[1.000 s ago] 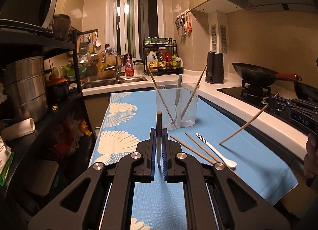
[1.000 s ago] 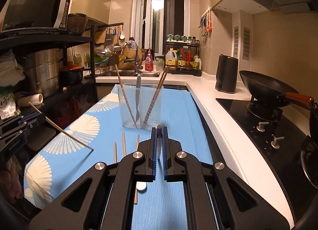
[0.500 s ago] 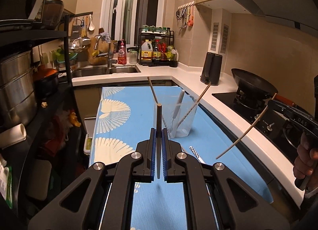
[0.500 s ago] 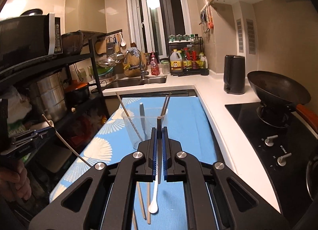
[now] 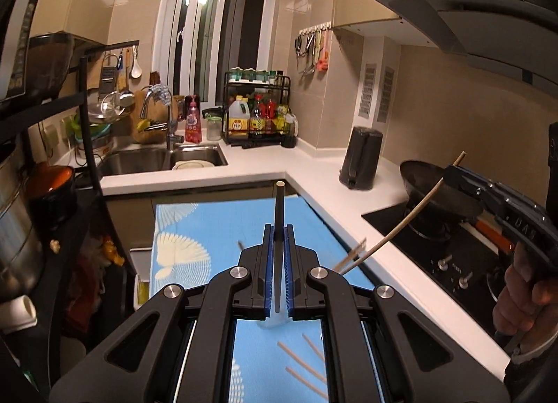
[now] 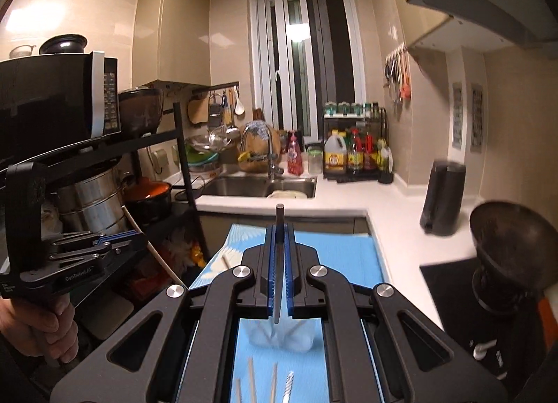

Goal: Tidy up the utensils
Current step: 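Lower the chopsticks into the container and open both tools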

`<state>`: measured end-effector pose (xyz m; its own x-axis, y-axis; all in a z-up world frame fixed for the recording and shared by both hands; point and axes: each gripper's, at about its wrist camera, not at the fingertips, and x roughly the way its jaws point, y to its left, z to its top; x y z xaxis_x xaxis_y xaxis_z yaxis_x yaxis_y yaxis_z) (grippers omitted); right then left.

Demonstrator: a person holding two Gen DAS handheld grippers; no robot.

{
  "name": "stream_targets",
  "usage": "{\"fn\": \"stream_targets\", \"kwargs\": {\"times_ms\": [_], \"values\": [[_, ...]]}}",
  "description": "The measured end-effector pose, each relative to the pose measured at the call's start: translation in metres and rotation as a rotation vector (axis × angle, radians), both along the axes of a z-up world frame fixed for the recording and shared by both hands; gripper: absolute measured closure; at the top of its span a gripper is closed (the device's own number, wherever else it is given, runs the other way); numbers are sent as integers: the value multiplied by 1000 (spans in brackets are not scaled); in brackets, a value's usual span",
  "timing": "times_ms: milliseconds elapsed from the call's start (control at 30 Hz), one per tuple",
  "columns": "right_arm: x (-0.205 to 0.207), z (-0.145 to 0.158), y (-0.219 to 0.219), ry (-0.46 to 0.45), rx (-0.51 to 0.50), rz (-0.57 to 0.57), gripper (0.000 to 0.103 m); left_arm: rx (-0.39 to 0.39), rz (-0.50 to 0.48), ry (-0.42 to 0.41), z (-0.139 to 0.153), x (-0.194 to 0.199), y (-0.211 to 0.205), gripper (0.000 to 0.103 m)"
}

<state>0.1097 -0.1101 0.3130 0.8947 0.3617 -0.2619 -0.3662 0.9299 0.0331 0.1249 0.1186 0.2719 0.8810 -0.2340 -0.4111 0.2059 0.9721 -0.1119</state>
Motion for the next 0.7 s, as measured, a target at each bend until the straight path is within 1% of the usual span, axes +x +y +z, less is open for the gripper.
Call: {"fn": "stream_targets", "kwargs": {"times_ms": [100, 200, 300, 367, 467, 567, 600, 633, 667, 700], "values": [[26, 7, 7, -12, -2, -5, 98, -22, 3, 6, 6, 28, -5, 97], [54, 0, 9, 6, -12, -23, 98, -46, 10, 36, -3, 56, -10, 97], [83, -23, 11, 65, -14, -27, 98, -38, 9, 83, -23, 82, -17, 97], [95, -39, 13, 98, -17, -25, 98, -25, 6, 120, -40, 97, -23, 97], [113, -65, 16, 162, -20, -20, 98, -11, -2, 173, -64, 114, -28, 97], [127, -87, 25, 232, -51, 2, 96, 11, -18, 228, -82, 124, -32, 96], [131, -93, 26, 246, -64, -4, 91, 18, -17, 236, -86, 125, -33, 89], [133, -97, 27, 255, -68, -12, 82, 26, -13, 239, -90, 126, -33, 82], [135, -101, 26, 263, -67, -16, 79, 29, -8, 233, -91, 126, -33, 70], [136, -102, 25, 268, -64, -19, 78, 31, -5, 225, -90, 126, -32, 67]]}}
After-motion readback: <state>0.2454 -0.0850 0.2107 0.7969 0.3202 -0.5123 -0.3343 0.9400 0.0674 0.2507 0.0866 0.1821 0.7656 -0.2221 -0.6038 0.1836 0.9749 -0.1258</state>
